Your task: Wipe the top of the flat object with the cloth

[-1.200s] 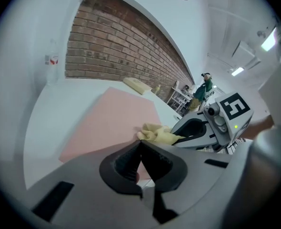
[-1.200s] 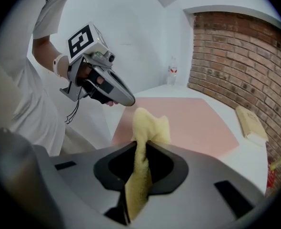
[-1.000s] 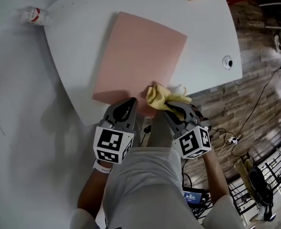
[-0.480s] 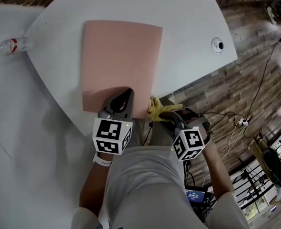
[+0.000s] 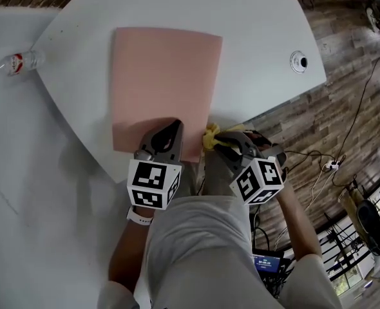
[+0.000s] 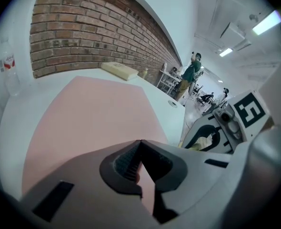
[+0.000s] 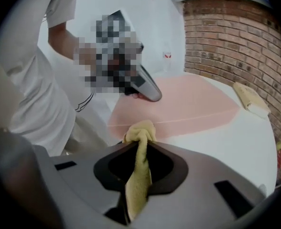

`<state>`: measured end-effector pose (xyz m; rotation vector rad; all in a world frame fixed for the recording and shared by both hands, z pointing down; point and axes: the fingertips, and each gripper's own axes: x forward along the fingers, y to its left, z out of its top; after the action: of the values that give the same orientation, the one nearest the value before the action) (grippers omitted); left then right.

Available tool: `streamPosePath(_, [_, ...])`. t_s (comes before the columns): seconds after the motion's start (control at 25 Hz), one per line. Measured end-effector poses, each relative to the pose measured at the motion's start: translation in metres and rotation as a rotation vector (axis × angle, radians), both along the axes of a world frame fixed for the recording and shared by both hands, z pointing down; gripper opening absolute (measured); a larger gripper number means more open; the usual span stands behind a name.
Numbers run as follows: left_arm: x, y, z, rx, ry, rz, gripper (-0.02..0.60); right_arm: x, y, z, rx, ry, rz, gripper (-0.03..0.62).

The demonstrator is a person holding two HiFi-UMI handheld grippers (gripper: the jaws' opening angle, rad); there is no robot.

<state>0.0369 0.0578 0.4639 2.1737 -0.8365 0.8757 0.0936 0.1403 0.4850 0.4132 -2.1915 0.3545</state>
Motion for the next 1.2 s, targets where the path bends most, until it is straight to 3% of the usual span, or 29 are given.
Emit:
streamPosePath(0.24, [0.0,-0.003,-0.004,0.022,-0.023,-0.001,0.018,0.016,-0.038,-0.004,-0.034,-0.032,0.209,0.058])
streamPosePath(0.44, [0.004,-0.004,-0.005,0.02,-0.031,-0.012,0.018,0.04,-0.081,-0.008,0.002,-0.037,0.331,0.058])
streamPosePath(0.8, [0.006,-0.008,-0.003,-0.032,-0.012,-0.038,0.018,0.07,-0.158,-0.019,0.056,-0.091,0.402,0.058])
streamPosePath(1.2, [0.01,-0.008,-0.003,-0.073,0.005,-0.08,0.018,0.1,-0.219,-0.024,0.104,-0.09,0.368,0.058])
